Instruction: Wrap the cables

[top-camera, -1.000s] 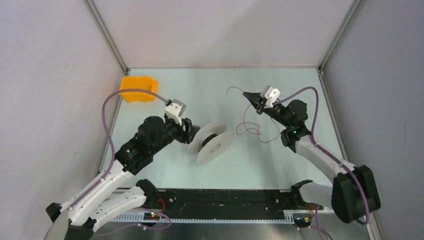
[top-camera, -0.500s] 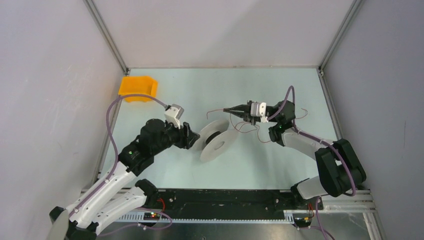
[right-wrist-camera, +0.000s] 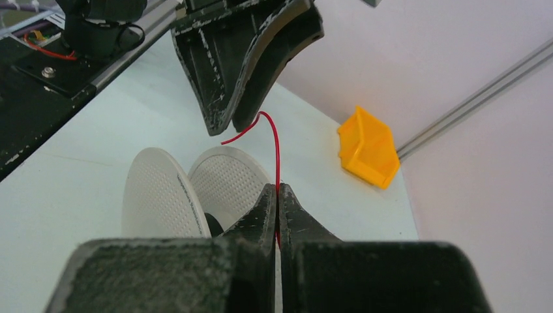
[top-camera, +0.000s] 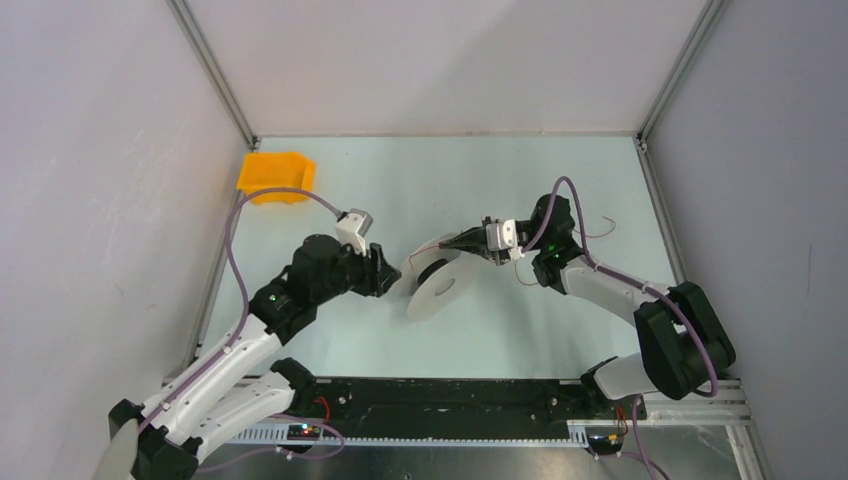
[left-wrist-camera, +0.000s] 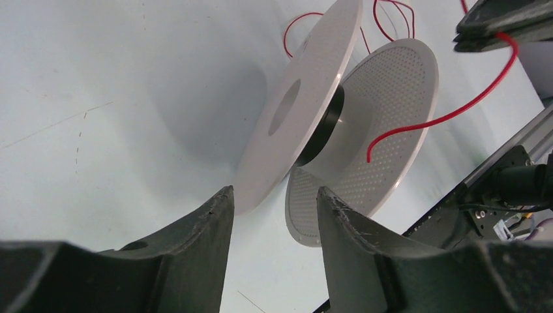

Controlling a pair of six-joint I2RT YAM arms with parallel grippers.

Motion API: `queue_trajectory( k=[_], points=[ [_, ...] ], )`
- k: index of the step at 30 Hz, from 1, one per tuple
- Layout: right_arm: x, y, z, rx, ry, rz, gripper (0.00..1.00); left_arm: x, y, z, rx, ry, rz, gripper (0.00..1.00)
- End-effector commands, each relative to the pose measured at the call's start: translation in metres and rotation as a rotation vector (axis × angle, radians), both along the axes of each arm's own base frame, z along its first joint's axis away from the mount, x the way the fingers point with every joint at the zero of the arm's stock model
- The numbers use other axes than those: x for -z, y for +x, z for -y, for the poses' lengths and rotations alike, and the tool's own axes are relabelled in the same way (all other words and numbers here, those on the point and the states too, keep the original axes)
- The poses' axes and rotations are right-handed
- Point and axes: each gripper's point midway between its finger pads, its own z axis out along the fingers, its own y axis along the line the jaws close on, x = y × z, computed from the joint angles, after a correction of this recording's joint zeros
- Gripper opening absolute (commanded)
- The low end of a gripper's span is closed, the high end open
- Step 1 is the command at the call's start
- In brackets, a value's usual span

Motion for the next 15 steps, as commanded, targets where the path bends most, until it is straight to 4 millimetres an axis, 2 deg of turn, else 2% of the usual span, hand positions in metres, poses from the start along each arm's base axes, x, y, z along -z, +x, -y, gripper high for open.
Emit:
queue_trajectory(
  k=[1, 8, 15],
  points=[
    [0.001, 0.009, -0.001, 0.035, -0.038, 0.076, 0.00, -0.014, 0.009, 0.003, -0.018, -0.072, 0.020, 0.54],
    [0.019, 0.022, -0.004, 0.076, -0.073, 0.047, 0.00, -0.016, 0.018, 0.005, -0.010, -0.074, 0.048, 0.55],
    [0.040, 0.030, -0.004, 0.105, -0.116, 0.021, 0.00, -0.001, 0.022, 0.021, 0.047, -0.081, 0.007, 0.56]
  ],
)
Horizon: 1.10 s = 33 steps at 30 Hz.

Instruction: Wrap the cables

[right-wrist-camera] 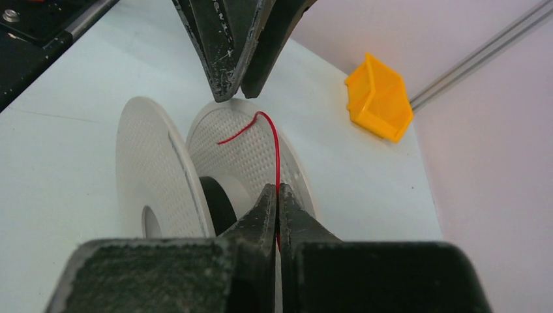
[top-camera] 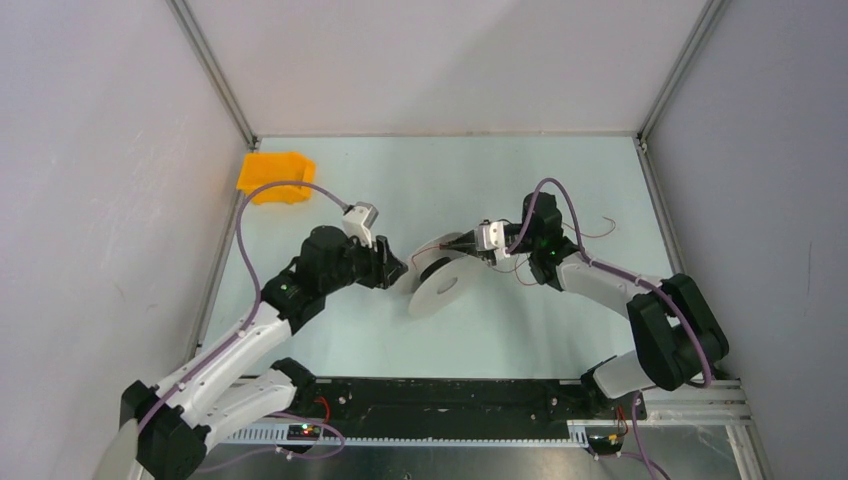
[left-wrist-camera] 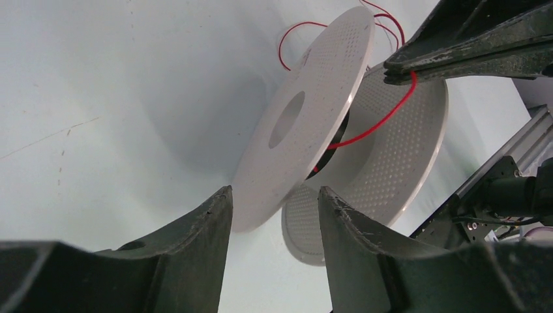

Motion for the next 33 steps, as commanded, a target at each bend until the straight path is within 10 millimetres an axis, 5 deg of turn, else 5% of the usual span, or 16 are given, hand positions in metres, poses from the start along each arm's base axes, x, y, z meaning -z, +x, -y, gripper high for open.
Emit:
queue_trajectory(
  k=[1, 18, 33],
  points=[
    [0.001, 0.012, -0.003, 0.026, -0.015, 0.039, 0.00, -0.005, 0.003, 0.016, 0.073, -0.053, 0.022, 0.56],
    [0.008, 0.007, -0.007, -0.003, -0.012, -0.042, 0.00, -0.002, 0.008, 0.026, 0.119, -0.059, 0.058, 0.50],
    [-0.004, 0.037, 0.000, 0.094, 0.061, -0.091, 0.00, -0.009, 0.007, 0.021, 0.096, -0.071, 0.083, 0.50]
  ],
)
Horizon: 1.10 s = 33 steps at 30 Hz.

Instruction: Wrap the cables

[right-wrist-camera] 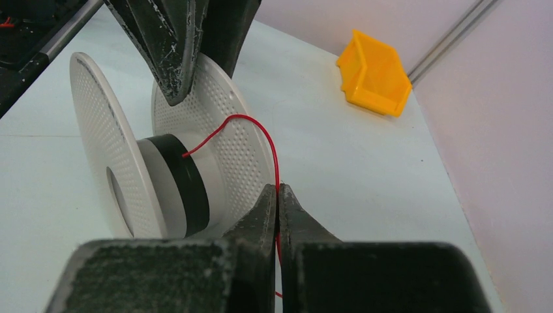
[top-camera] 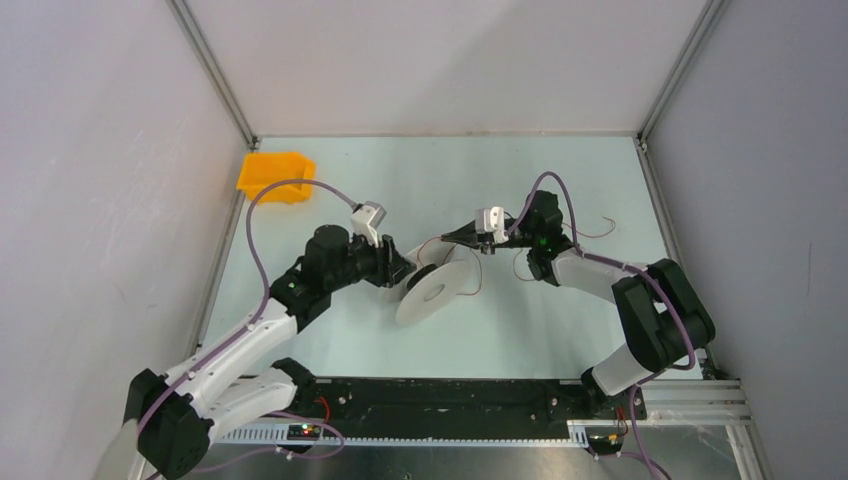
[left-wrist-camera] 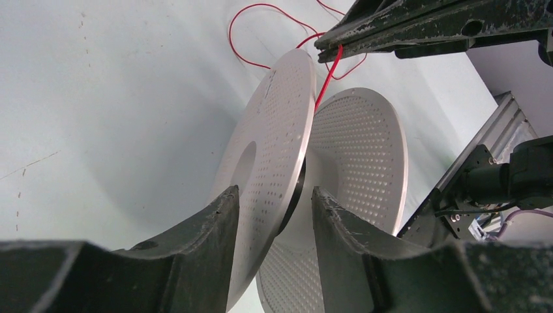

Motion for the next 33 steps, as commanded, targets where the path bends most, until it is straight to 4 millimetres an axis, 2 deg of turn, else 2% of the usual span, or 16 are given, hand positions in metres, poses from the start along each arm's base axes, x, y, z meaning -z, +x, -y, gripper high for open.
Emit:
queue_trajectory(
  k=[1, 4, 9, 13, 17, 27, 32, 33],
  points=[
    [-0.018, 0.010, -0.003, 0.018, 0.037, 0.046, 0.00, -0.013, 0.003, -0.005, -0.019, -0.014, 0.060, 0.51],
    [-0.018, 0.008, -0.003, 0.009, 0.036, 0.046, 0.00, -0.011, 0.004, -0.012, -0.050, 0.017, 0.062, 0.52],
    [-0.026, -0.010, -0.004, -0.061, 0.037, 0.045, 0.00, -0.018, 0.001, -0.018, -0.070, 0.007, 0.080, 0.56],
    [-0.025, -0.022, -0.012, -0.088, 0.016, 0.030, 0.00, -0.022, -0.003, -0.017, -0.058, -0.009, 0.088, 0.58],
    [-0.019, -0.021, -0.018, -0.067, -0.018, 0.036, 0.00, -0.022, -0.004, -0.011, -0.022, -0.019, 0.088, 0.59],
    [-0.012, -0.017, -0.027, -0.056, -0.027, 0.002, 0.00, -0.012, 0.011, -0.001, -0.017, -0.010, 0.078, 0.53],
    [-0.007, -0.020, -0.027, -0.066, -0.037, -0.020, 0.00, 0.000, 0.018, -0.007, -0.059, 0.034, 0.083, 0.45],
    [-0.006, -0.020, -0.027, -0.070, -0.039, -0.024, 0.00, 0.004, 0.018, -0.007, -0.057, 0.045, 0.082, 0.41]
  ],
)
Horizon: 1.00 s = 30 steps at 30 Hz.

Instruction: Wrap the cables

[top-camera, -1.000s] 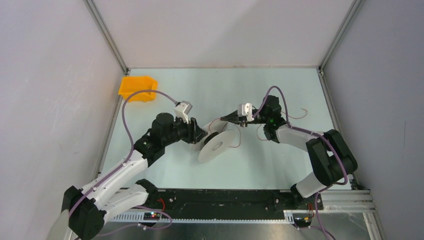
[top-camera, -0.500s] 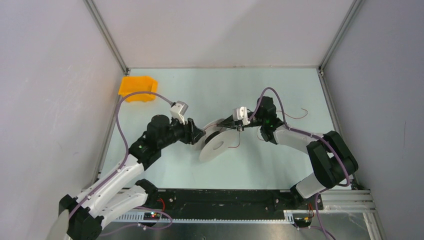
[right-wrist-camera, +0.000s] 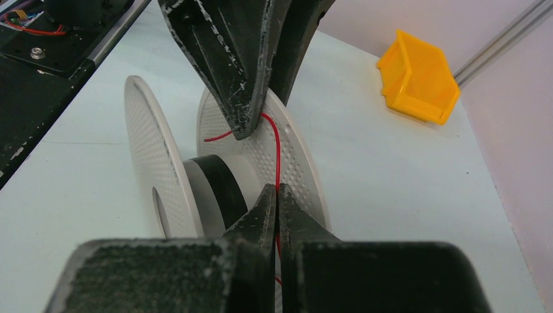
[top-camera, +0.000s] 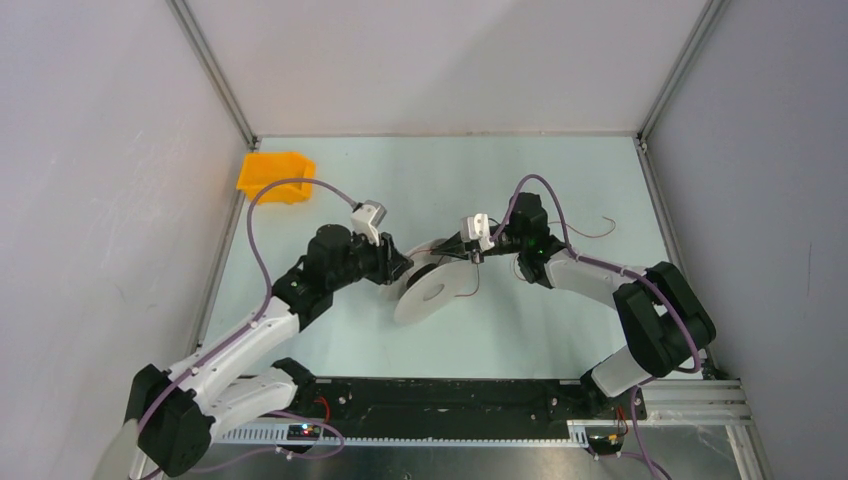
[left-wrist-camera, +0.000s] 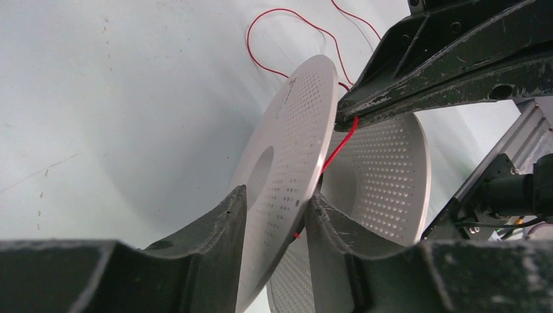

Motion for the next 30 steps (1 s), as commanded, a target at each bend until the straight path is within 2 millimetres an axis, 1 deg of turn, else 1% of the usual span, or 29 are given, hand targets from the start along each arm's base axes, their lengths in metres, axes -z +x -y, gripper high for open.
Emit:
queue_trajectory(
  k=[1, 2, 6, 8, 12, 15, 18, 20, 22, 26, 30],
  points=[
    [-0.012, 0.004, -0.006, -0.007, 0.014, 0.020, 0.00, 0.003, 0.010, -0.004, -0.020, 0.034, 0.065, 0.39],
    [-0.010, 0.005, -0.006, -0.008, 0.012, 0.016, 0.00, 0.006, 0.010, -0.003, -0.019, 0.040, 0.062, 0.36],
    [-0.009, 0.004, -0.006, -0.010, 0.011, 0.014, 0.00, 0.014, 0.011, -0.004, -0.031, 0.068, 0.056, 0.30],
    [-0.009, 0.005, -0.006, -0.010, 0.011, 0.012, 0.00, 0.016, 0.011, -0.004, -0.034, 0.079, 0.059, 0.27],
    [-0.007, 0.005, -0.005, -0.006, 0.006, 0.006, 0.00, 0.019, 0.011, -0.005, -0.041, 0.100, 0.066, 0.25],
    [-0.006, 0.006, -0.004, -0.003, 0.002, 0.002, 0.00, 0.021, 0.011, -0.007, -0.049, 0.123, 0.073, 0.19],
    [-0.005, 0.006, -0.003, -0.005, -0.001, -0.003, 0.00, 0.023, 0.012, -0.008, -0.060, 0.149, 0.081, 0.17],
    [-0.001, 0.005, -0.001, -0.009, -0.011, -0.019, 0.00, 0.023, 0.010, -0.008, -0.058, 0.156, 0.082, 0.19],
    [0.003, 0.002, 0.002, -0.028, -0.018, -0.046, 0.00, 0.023, 0.009, -0.007, -0.057, 0.156, 0.085, 0.26],
    [0.008, -0.008, 0.003, -0.101, -0.013, -0.108, 0.00, 0.022, 0.006, -0.002, -0.025, 0.146, 0.088, 0.33],
    [0.003, -0.006, 0.002, -0.127, 0.020, -0.111, 0.00, 0.021, 0.000, 0.010, 0.044, 0.109, 0.096, 0.37]
  ],
)
